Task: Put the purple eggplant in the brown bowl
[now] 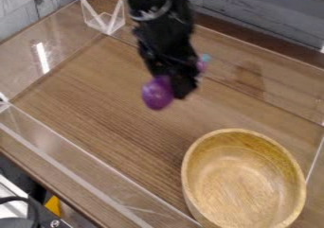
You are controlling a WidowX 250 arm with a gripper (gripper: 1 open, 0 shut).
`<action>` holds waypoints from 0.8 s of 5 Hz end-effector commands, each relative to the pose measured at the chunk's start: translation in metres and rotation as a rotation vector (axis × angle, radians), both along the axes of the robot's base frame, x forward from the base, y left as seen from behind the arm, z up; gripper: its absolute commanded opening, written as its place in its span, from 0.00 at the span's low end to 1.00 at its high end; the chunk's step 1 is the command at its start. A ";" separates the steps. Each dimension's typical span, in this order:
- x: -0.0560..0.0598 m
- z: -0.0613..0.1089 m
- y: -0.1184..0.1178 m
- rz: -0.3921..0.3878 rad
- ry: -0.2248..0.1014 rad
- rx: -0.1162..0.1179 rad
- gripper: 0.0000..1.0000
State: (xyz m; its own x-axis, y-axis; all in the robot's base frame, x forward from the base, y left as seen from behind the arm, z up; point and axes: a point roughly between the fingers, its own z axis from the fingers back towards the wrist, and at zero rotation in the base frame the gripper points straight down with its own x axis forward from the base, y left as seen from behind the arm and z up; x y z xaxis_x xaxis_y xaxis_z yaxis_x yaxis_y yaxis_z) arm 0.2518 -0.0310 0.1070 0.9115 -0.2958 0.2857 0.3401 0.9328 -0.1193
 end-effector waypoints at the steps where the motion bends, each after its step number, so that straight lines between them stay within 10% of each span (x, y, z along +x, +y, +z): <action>1: -0.007 0.006 -0.032 -0.016 -0.024 -0.008 0.00; 4: -0.028 -0.009 -0.084 -0.031 0.027 -0.028 0.00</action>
